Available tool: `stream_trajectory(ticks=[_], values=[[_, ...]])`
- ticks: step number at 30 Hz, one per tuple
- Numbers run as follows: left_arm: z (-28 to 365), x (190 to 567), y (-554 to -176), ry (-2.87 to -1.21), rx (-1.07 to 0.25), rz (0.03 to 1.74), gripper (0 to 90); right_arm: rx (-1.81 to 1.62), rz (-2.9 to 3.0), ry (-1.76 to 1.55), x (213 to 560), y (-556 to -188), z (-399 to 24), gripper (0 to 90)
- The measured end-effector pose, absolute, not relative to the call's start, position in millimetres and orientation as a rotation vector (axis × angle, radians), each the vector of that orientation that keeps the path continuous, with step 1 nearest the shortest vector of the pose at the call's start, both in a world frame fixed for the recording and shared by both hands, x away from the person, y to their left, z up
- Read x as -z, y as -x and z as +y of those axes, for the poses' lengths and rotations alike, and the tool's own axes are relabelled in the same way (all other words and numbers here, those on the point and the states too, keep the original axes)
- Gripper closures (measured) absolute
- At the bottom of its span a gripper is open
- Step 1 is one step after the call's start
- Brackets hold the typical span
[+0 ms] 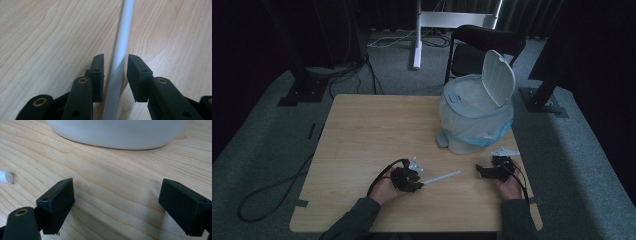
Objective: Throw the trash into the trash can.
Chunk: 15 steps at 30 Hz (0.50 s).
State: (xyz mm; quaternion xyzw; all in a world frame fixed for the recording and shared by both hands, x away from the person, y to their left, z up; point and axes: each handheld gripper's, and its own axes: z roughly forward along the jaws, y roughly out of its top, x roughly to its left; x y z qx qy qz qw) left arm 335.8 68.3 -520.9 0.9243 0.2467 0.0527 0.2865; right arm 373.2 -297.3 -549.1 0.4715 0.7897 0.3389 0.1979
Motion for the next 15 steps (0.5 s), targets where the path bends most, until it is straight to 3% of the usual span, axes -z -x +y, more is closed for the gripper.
stream_trajectory(ticks=[9, 15], values=[[66.0, 521.2, -335.7, -2.486, -0.188, 0.673, 77.6, -0.949, 2.21, -1.32, 549.1, -373.2, -297.3, 12.1], [64.7, 521.9, -336.5, -2.473, -0.194, 0.678, 78.9, -0.949, 2.21, -1.32, 549.1, -373.2, -297.3, 12.1]])
